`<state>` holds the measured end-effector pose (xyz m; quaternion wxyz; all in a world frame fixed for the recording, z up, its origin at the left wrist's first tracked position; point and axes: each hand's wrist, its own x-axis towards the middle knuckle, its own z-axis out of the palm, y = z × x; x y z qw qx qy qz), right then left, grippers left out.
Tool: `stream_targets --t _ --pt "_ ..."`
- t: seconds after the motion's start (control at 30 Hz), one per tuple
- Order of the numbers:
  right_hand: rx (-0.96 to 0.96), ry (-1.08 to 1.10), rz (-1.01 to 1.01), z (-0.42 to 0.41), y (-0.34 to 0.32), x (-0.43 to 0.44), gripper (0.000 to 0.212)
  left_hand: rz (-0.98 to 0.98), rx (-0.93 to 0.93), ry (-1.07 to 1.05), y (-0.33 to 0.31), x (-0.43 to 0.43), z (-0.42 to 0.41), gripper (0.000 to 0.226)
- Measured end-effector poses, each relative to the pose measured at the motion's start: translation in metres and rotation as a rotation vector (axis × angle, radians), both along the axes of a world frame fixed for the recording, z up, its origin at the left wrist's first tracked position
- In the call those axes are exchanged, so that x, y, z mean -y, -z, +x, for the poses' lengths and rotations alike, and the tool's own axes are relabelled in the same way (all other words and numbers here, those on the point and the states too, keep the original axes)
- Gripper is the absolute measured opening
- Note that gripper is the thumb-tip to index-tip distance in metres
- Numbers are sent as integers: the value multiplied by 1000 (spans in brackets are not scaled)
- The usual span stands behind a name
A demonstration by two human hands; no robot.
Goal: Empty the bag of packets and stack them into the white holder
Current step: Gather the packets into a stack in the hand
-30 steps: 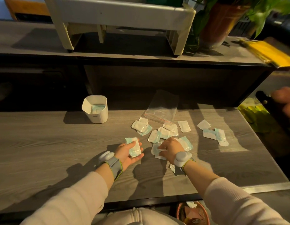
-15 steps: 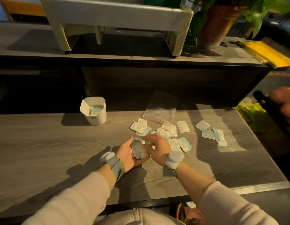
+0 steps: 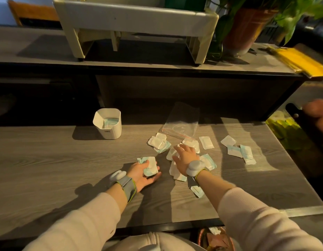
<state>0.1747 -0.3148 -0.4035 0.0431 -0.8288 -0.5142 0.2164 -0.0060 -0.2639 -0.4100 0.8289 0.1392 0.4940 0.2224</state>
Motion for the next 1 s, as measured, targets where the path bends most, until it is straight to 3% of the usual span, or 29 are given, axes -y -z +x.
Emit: stream_targets --t 0.1,0.2,0.3,0.5,0.6,0.73,0.83,0.9,1.0 --pt "127 -60 -161 2 6 0 44 -3 27 1 -1 1 -1 23" --pt "202 -118 -91 -5 11 6 39 -7 34 6 -3 3 -4 20" --pt "161 -158 -14 -9 10 10 34 -6 26 -10 -4 3 -6 17" --pt "109 -62 -100 -14 9 5 52 3 -18 -26 -6 2 -5 13" --pt "-106 -30 -7 -9 13 -1 32 21 -28 -29 -6 1 -5 22" --pt "-532 183 312 -14 1 -4 10 3 -59 -7 -4 0 -3 11" --pt "-828 223 403 -22 -15 -5 10 -19 -34 42 -6 1 -2 15" --pt "-892 210 386 -26 -19 -5 15 -14 7 105 -8 3 0 24" --pt "-834 184 339 -32 -19 -6 21 -6 113 182 -11 5 1 34"
